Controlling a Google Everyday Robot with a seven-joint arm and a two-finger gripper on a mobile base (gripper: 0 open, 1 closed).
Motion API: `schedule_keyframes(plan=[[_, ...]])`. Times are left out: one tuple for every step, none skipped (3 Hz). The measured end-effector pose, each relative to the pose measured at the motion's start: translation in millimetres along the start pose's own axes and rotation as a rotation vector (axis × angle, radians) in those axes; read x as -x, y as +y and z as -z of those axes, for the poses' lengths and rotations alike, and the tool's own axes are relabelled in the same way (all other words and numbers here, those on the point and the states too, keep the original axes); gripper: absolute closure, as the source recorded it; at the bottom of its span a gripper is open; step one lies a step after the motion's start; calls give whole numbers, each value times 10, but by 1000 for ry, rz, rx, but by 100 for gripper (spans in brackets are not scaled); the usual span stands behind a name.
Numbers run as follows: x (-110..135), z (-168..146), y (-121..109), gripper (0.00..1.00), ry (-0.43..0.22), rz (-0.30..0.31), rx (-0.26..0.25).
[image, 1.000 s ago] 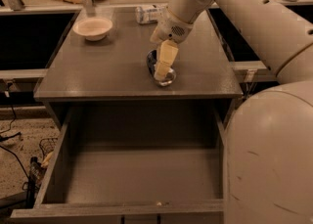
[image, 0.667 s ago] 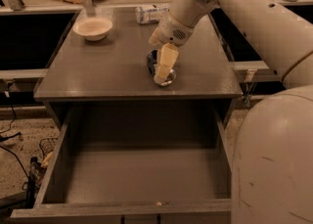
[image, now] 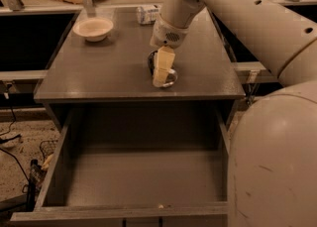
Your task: Place pepsi can into top drawer
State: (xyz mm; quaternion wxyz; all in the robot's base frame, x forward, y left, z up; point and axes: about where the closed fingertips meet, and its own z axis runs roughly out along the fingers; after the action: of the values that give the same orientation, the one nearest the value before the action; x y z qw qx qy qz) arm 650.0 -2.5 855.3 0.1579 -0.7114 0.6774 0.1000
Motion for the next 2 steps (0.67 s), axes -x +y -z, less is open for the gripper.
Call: schedule_keyframes(plan=[[0, -1, 0, 0, 0, 0, 0], [-189, -212, 20, 0, 12, -4, 53]])
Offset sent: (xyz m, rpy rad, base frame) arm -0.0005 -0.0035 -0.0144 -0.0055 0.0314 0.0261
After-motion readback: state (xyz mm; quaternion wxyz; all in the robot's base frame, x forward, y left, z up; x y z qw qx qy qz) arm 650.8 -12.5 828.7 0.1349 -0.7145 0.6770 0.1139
